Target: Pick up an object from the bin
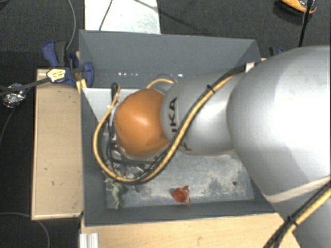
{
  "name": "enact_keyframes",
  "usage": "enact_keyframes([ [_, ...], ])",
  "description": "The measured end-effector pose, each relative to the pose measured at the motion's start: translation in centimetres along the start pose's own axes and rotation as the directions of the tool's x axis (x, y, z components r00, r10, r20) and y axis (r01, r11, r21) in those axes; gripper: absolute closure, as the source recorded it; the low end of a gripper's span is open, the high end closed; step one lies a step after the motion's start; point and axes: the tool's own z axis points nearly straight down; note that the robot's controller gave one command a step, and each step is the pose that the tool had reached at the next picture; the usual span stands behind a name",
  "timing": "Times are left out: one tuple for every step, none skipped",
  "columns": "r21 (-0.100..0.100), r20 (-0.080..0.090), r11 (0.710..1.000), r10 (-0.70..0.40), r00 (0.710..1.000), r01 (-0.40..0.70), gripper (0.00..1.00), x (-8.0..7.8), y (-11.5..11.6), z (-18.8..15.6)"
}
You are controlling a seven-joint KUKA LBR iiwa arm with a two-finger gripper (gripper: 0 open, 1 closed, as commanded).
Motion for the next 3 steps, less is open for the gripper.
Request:
enact_keyframes([
  [-0.001,0.000,1.000,0.000,1.000,0.000,1.00,0.0,0.1,-0.1],
  [-0.003,-0.001,1.000,0.002,1.000,-0.002,1.00,0.1,0.1,-0.4],
  [-0.005,0.001,1.000,0.002,1.000,-0.002,1.00,0.0,0.2,-2.4],
])
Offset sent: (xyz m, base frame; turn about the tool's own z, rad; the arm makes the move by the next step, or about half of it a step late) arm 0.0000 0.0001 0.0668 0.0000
